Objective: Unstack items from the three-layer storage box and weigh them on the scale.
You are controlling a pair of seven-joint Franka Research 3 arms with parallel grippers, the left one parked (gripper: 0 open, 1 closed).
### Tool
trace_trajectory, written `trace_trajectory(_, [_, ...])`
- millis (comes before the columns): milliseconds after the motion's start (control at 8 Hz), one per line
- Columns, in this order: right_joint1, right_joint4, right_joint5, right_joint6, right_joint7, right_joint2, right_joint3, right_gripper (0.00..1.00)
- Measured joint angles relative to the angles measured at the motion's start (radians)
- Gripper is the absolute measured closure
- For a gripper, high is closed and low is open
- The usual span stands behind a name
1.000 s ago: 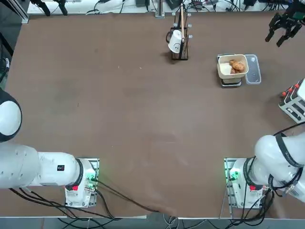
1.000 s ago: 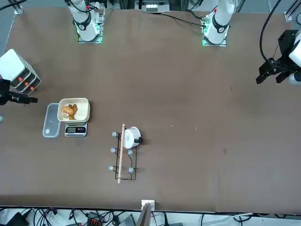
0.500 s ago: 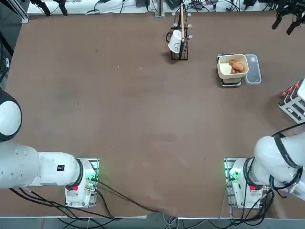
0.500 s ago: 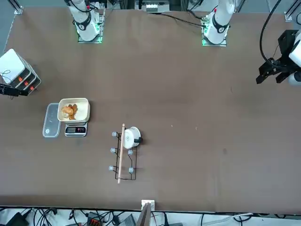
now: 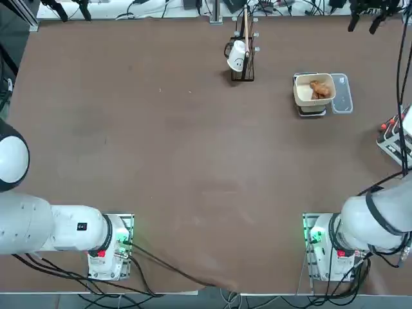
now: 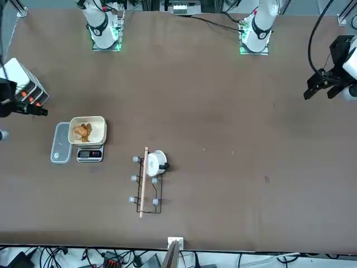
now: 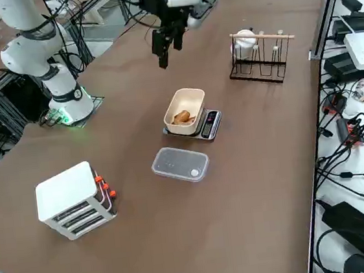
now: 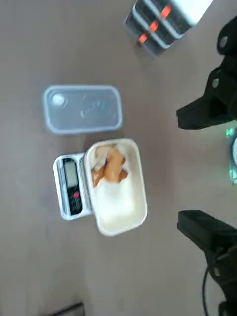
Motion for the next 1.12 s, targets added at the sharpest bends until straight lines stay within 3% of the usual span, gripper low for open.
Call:
trace_trajectory(125, [0.091, -0.002, 0.043, 0.016, -0.001, -0.024, -0.094, 0.0])
trace_trajectory(250, [0.142, -0.017, 0.059, 0.021, -0.024, -0.069, -0.15, 0.0])
trace_trajectory(375, [0.158, -0.054, 0.059, 0.028, -0.062, -0.128, -0.165, 0.0])
trace_trajectory(750, [0.176, -0.206, 0.016, 0.129, -0.097, -0.252, -0.143, 0.0])
trace_trajectory(875, [0.177, -0.243, -0.01, 0.165, -0.097, -0.267, -0.118, 0.0])
trace_trajectory(1125, [0.177, -0.292, -0.013, 0.205, -0.097, -0.279, -0.104, 0.0])
